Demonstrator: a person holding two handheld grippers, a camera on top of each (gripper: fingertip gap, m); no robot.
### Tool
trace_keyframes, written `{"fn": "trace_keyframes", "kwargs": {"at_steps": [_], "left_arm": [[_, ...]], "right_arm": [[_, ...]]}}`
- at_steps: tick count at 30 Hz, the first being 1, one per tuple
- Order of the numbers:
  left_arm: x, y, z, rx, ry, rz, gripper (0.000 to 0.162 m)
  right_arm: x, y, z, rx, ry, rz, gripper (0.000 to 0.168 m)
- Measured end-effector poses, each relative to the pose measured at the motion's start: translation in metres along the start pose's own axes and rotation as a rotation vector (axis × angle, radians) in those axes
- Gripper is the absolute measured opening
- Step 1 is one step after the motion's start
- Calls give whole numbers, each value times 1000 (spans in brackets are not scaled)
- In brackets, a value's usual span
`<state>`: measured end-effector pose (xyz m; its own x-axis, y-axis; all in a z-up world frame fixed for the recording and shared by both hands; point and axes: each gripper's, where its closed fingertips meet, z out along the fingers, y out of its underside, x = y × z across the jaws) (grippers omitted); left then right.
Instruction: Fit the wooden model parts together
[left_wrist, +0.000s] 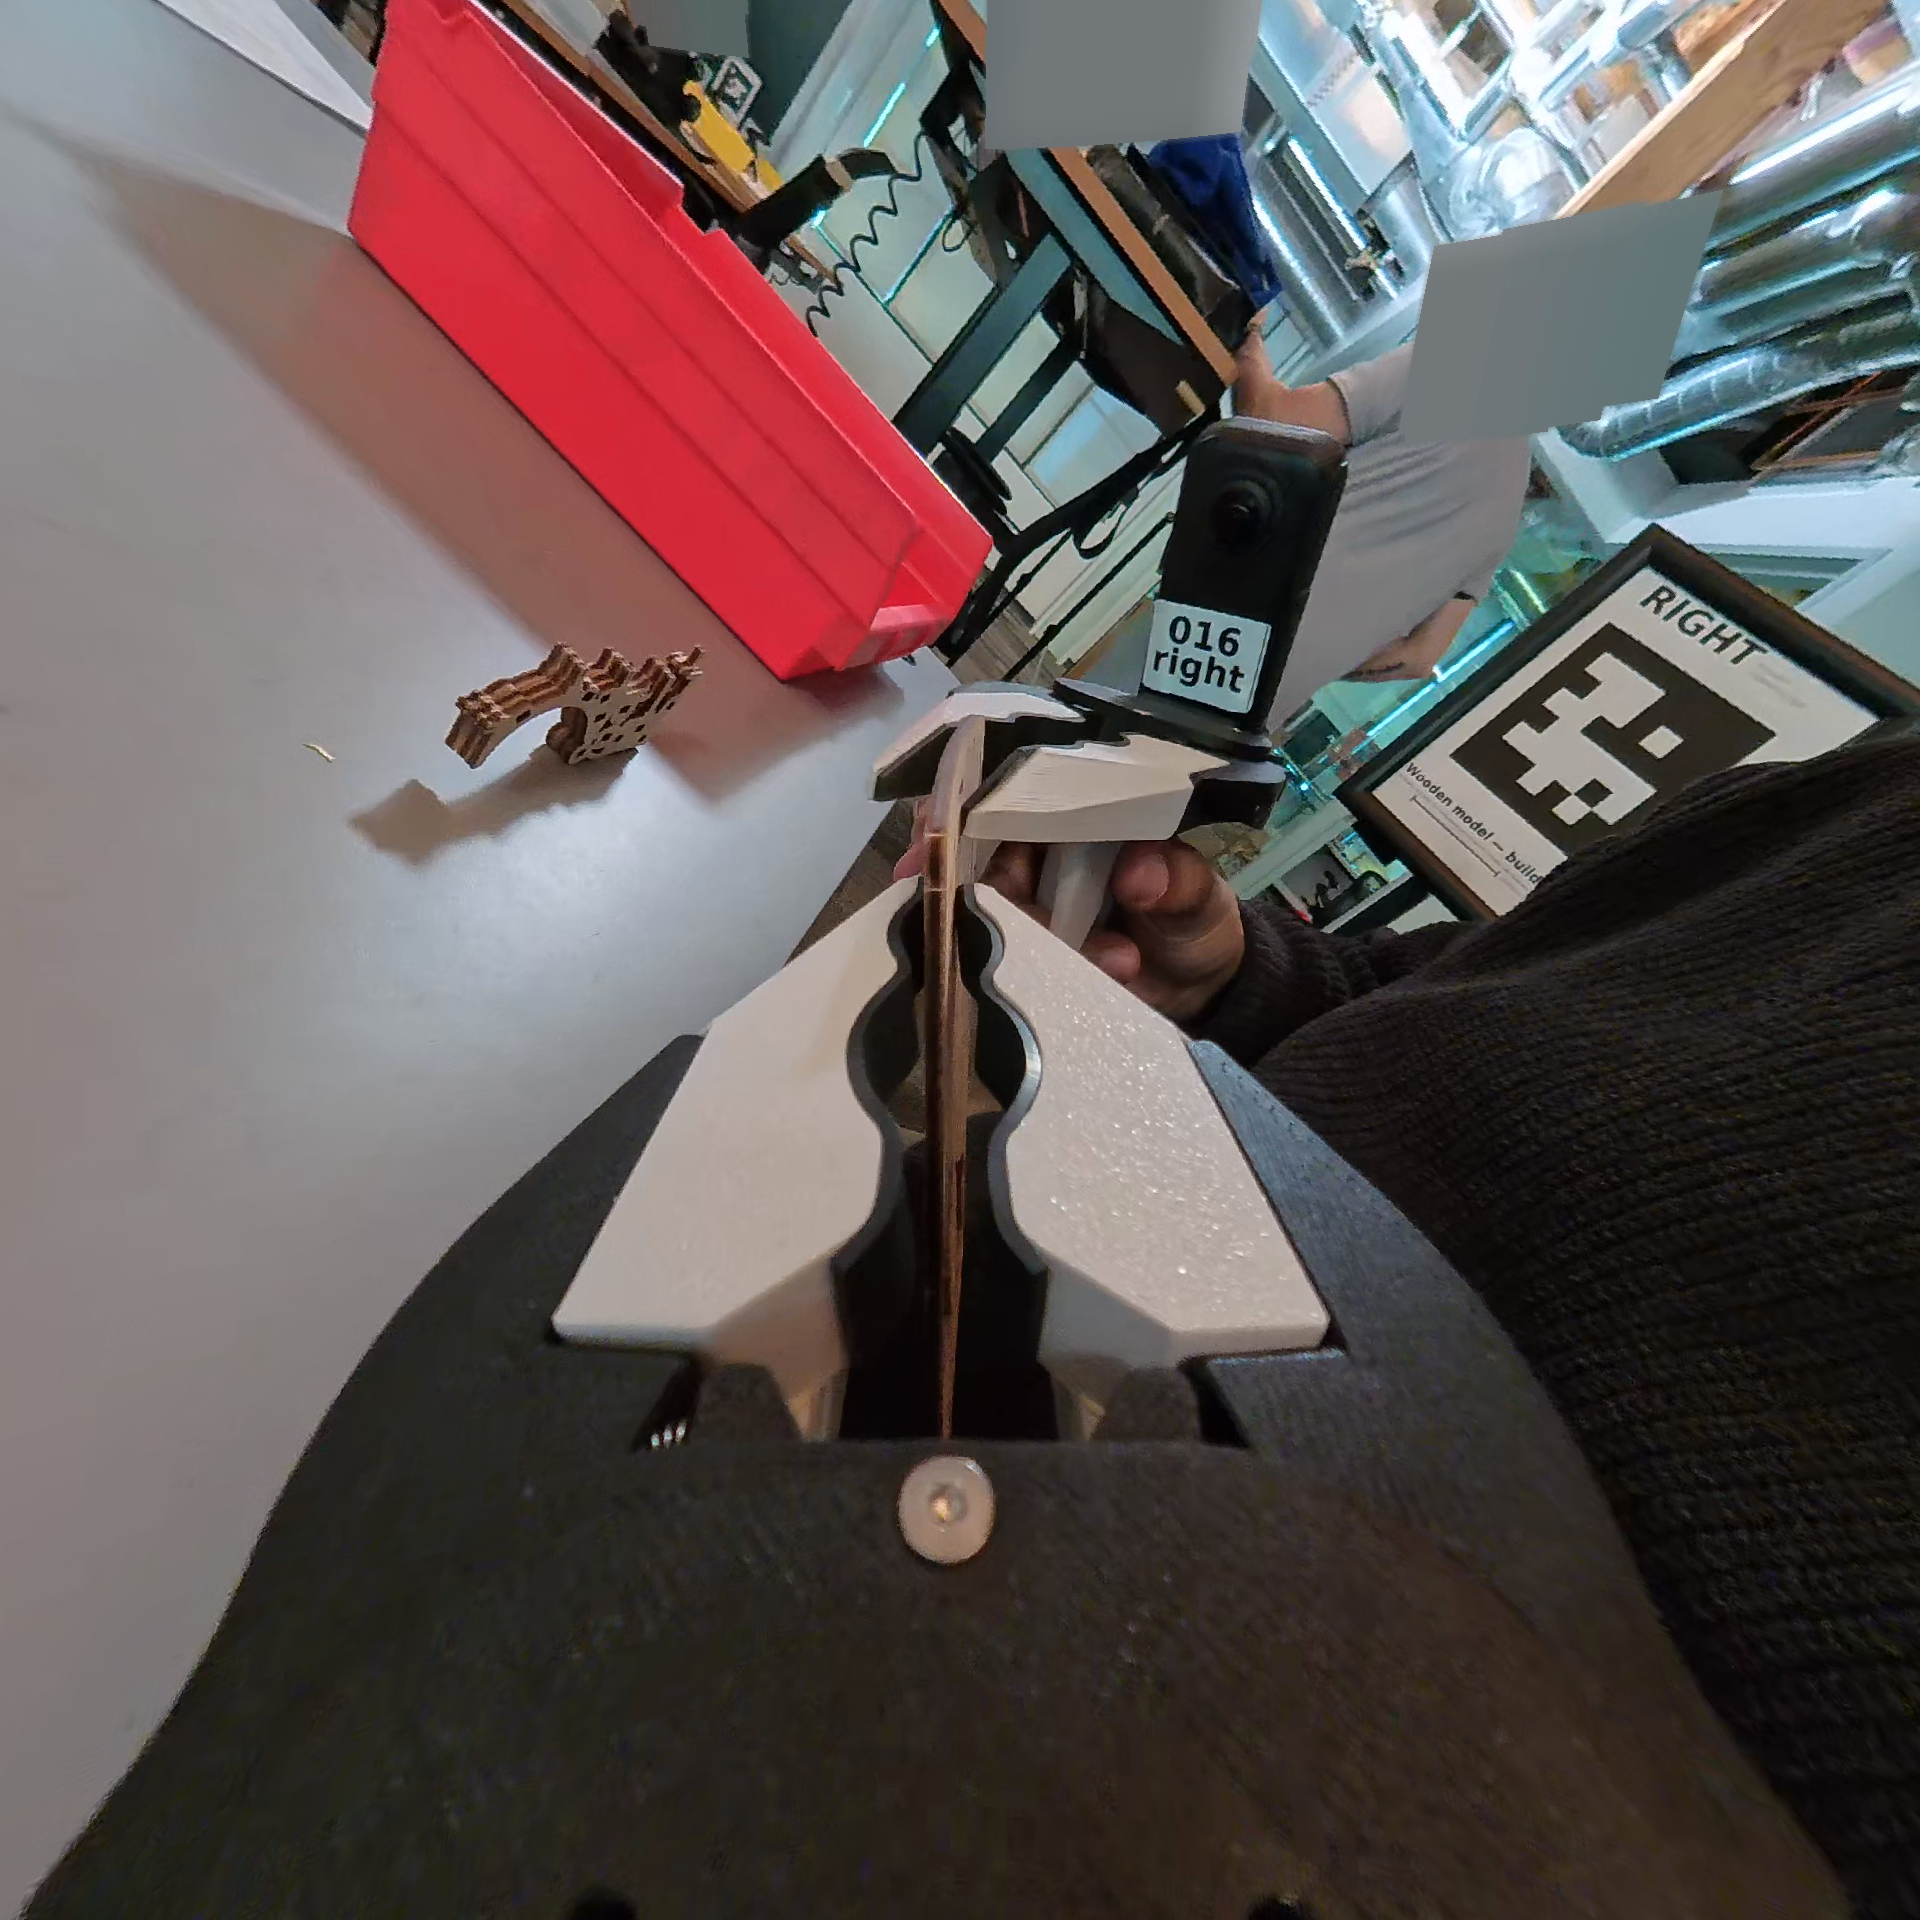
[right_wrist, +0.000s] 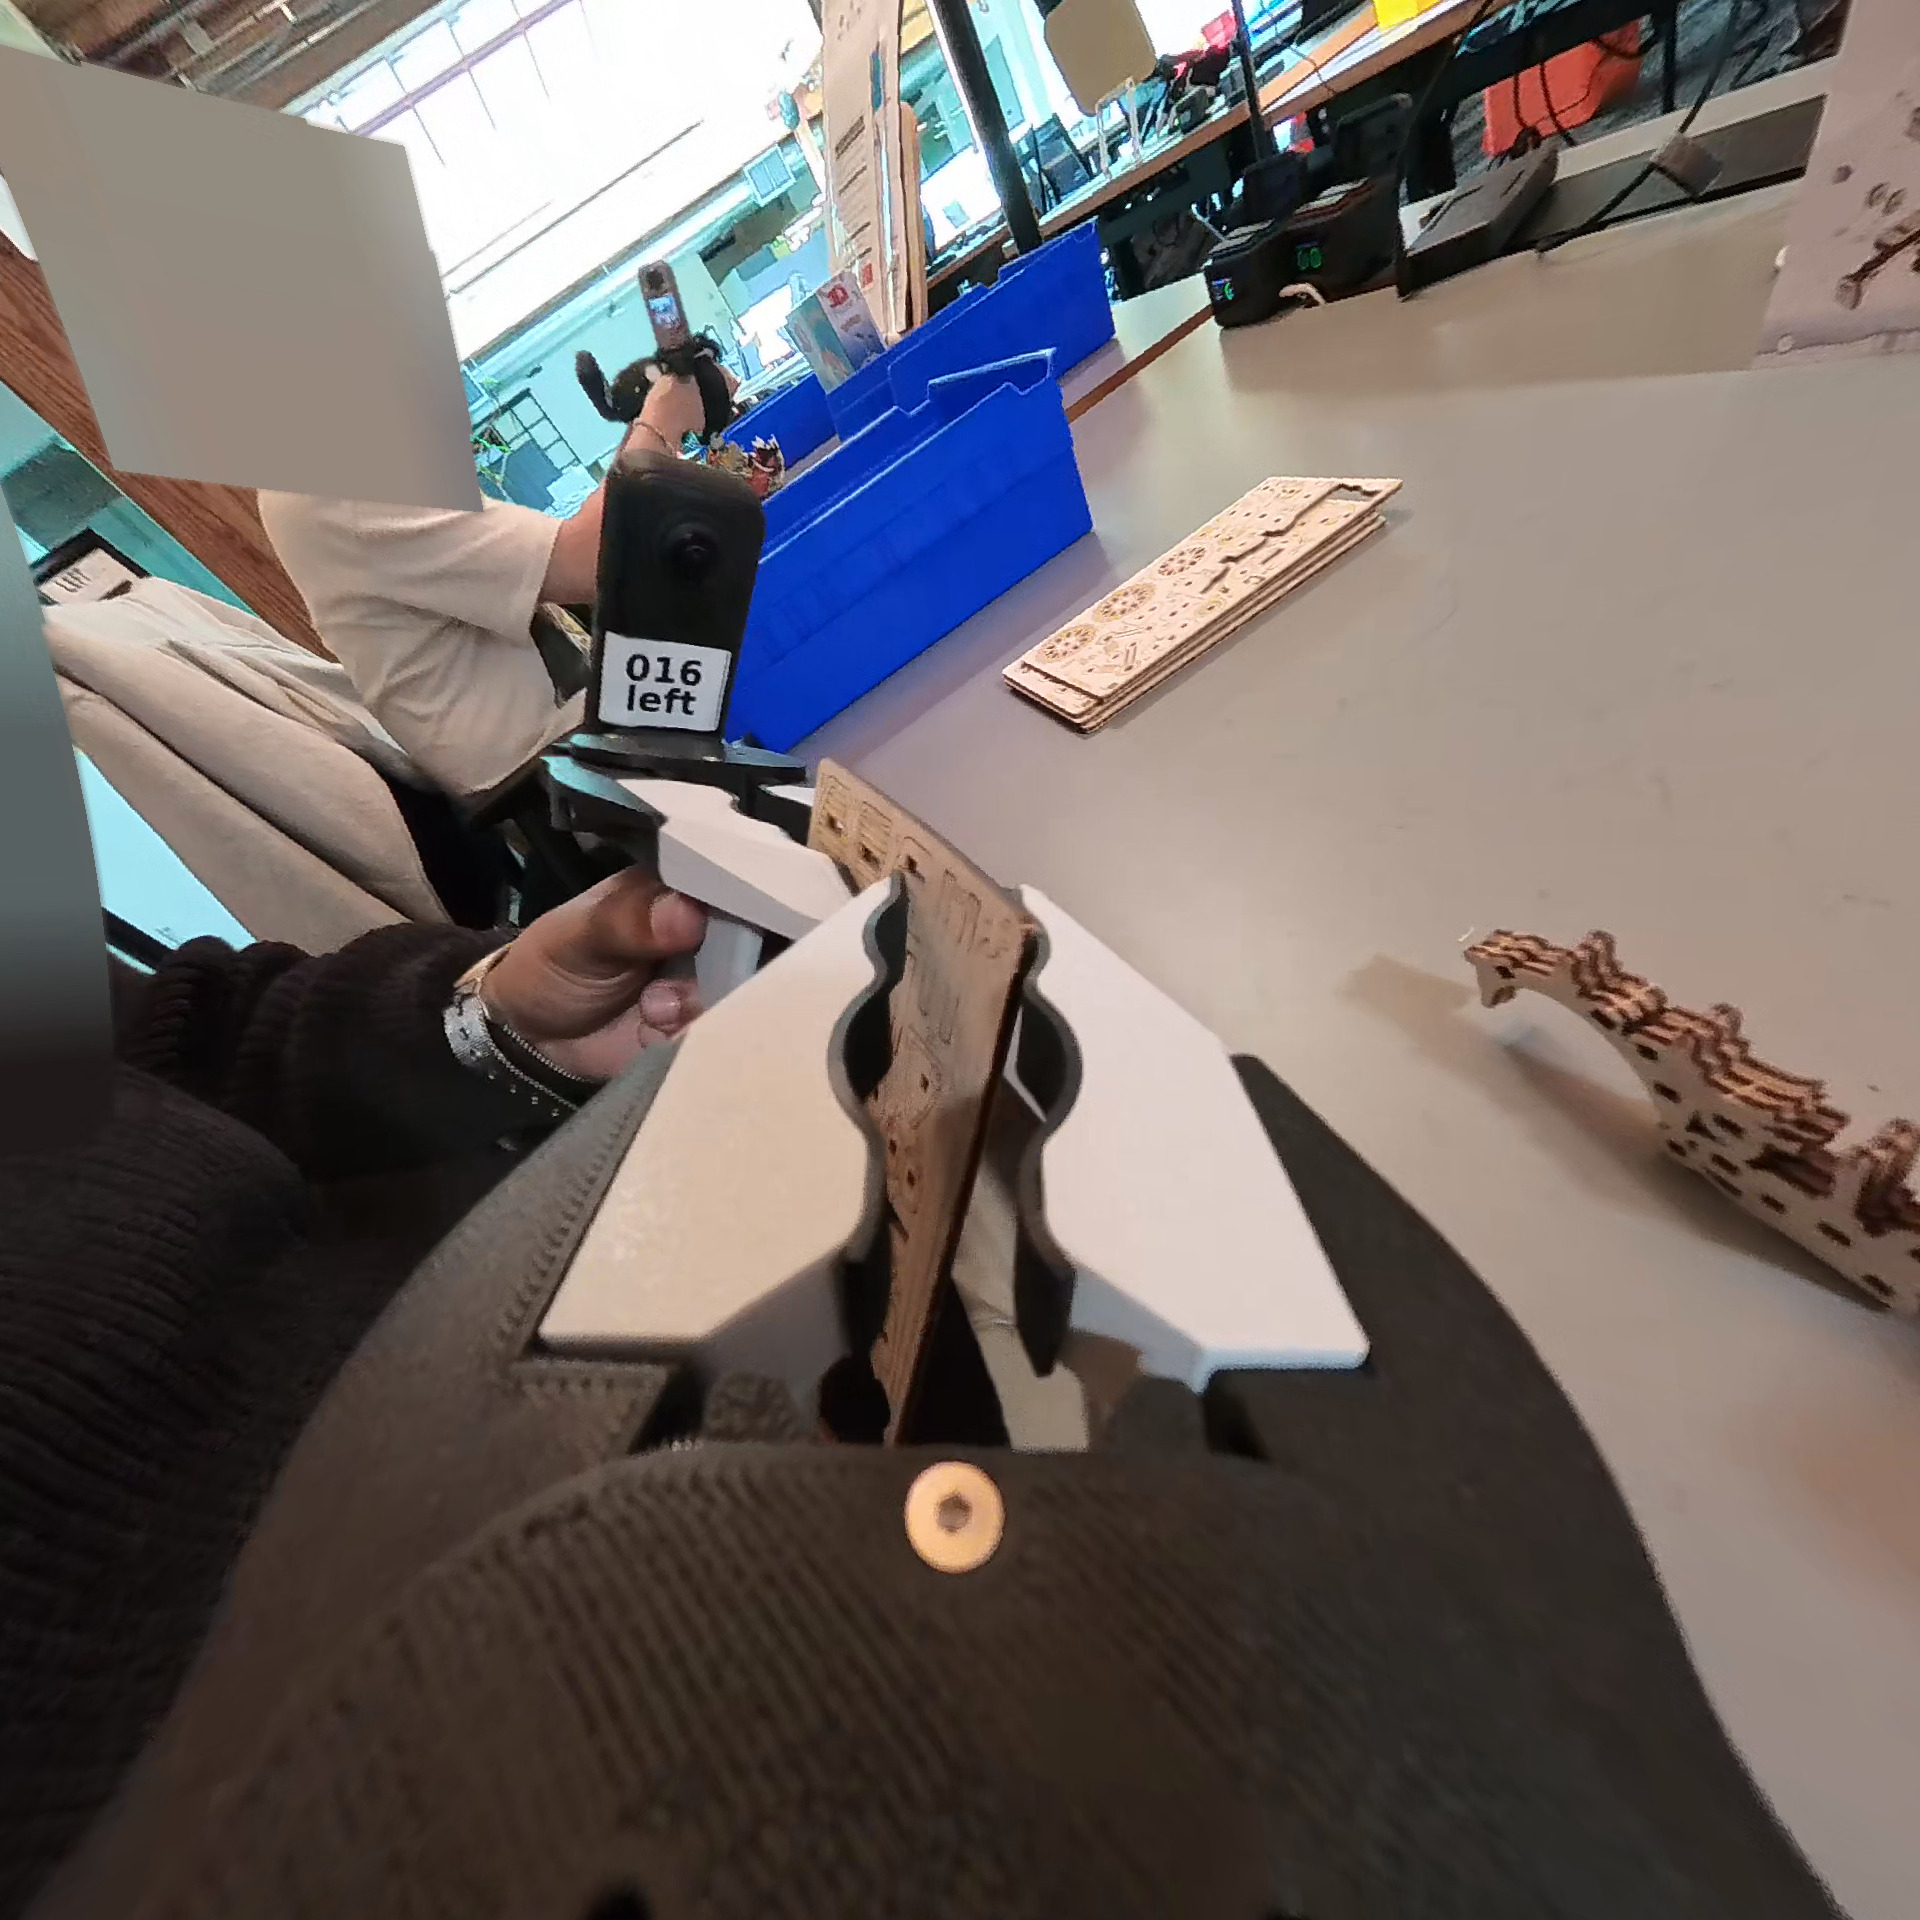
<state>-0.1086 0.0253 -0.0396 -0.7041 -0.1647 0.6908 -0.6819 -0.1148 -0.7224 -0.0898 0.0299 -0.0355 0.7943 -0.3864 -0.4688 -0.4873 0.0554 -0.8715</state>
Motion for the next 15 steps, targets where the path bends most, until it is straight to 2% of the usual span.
{"fn": "trace_keyframes", "kwargs": {"at_steps": [10, 15], "left_arm": [[-4, 0, 0, -5, -37, 21, 0], [-8, -22, -5, 48, 26, -49, 0]], "right_arm": [[5, 0, 2, -2, 29, 23, 18], [8, -20, 14, 0, 0, 24, 19]]}}
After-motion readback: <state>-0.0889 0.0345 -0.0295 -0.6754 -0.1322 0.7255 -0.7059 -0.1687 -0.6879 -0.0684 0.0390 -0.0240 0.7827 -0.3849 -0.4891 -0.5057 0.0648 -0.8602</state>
